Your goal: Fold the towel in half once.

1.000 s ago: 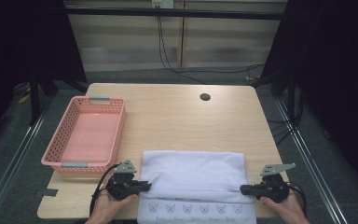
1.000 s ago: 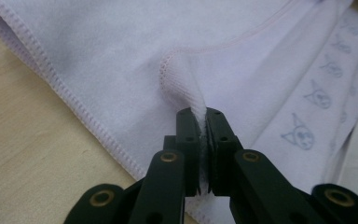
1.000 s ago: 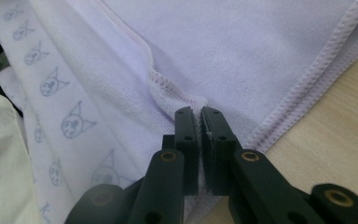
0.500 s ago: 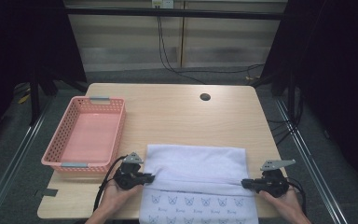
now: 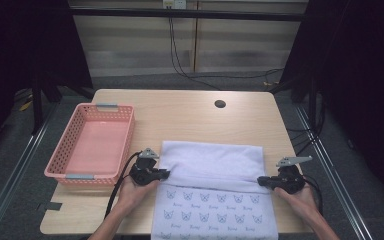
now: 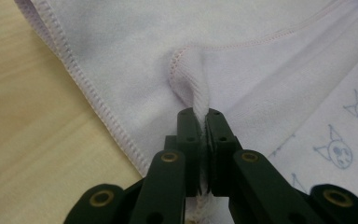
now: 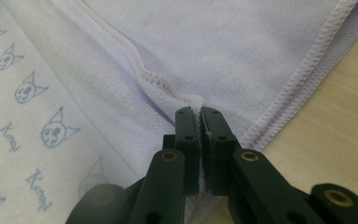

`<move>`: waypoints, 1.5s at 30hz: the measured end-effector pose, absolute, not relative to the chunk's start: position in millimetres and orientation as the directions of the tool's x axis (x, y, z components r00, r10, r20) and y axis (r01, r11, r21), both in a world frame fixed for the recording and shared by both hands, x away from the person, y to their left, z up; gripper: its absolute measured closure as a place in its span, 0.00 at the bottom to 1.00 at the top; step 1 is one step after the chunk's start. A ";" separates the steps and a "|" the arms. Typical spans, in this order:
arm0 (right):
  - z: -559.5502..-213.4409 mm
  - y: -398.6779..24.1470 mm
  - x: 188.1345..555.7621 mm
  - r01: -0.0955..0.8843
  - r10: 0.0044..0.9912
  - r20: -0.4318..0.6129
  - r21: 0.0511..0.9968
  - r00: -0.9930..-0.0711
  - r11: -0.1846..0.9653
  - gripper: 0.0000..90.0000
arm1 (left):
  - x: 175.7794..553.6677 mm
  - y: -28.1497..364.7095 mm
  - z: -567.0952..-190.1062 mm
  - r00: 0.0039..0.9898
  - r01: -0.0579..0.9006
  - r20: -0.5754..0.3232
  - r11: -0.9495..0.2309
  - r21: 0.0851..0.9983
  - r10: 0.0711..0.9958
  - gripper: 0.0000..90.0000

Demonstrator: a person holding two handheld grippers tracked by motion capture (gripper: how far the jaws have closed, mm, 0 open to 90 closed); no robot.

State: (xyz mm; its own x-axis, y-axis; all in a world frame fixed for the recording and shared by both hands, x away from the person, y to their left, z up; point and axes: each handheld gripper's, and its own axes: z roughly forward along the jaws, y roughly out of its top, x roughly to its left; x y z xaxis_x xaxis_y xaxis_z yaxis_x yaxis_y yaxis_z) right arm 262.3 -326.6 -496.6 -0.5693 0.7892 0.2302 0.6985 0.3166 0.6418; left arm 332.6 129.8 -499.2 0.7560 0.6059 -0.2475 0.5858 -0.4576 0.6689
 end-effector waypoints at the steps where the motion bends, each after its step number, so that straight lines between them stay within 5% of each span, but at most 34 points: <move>1: -496.7 -326.5 265.9 0.699 0.792 0.229 0.642 -0.566 0.315 0.96 | 335.9 129.2 -499.0 0.751 0.588 -0.242 -0.456 0.668 0.614 0.96; 30: -503.9 -324.9 406.8 0.708 0.872 0.201 0.675 -0.447 0.207 0.96 | 464.9 111.2 -502.0 0.663 0.606 -0.155 -0.403 0.686 0.733 0.96; 40: -505.0 -314.1 424.1 0.680 0.911 0.115 0.704 -0.396 0.207 0.96 | 483.6 108.4 -501.5 0.634 0.626 -0.157 -0.383 0.679 0.757 0.96; 45: -495.0 -324.1 425.2 0.652 0.897 0.214 0.752 -0.388 0.103 0.96 | 481.5 114.3 -490.1 0.626 0.631 -0.200 -0.340 0.697 0.753 0.96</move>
State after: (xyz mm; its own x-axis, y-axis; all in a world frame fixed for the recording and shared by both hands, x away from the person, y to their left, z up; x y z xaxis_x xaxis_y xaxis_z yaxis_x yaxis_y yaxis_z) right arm 425.2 -324.1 -495.0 -0.3881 0.8965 0.2135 0.6516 0.1031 0.7515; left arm 481.5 114.3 -490.1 0.6264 0.7535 -0.1998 0.6310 -0.3397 0.6975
